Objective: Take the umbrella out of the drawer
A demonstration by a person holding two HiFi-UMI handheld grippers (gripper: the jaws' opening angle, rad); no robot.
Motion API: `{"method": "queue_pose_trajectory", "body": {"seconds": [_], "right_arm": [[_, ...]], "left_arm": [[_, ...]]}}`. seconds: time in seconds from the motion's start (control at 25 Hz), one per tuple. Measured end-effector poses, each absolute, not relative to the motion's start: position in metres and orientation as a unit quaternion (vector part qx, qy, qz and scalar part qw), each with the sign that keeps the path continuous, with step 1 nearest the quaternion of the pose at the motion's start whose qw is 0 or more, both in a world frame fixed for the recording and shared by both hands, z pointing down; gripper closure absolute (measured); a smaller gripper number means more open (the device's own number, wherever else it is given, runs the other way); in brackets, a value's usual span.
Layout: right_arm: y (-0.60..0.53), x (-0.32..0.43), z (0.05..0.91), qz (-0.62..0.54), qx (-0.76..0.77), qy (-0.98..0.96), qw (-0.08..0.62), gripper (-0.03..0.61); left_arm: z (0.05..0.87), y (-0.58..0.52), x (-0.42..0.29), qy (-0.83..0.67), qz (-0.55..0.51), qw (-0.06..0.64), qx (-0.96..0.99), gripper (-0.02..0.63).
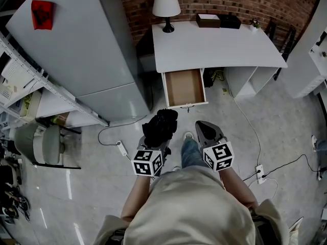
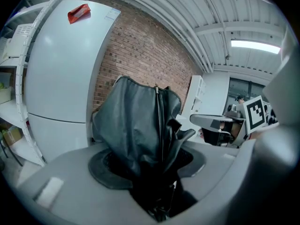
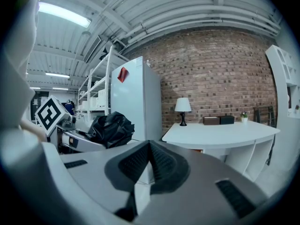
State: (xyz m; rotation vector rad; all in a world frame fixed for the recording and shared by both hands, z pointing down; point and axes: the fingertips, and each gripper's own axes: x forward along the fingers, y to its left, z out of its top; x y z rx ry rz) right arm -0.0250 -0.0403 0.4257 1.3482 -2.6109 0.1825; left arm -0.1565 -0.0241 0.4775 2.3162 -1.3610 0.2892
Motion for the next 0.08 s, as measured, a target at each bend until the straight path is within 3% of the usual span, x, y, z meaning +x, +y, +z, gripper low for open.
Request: {"method": "queue_pose_trajectory", "body": {"seconds": [0.08], "right_arm": [[-0.042, -0.0255, 0.4246, 0.059, 0.456, -0.883, 0.1, 0.578]], "left_arm": [[0.4759, -0.026, -0.1574, -0.492, 0.101, 0.218, 0.837, 0.374]]}}
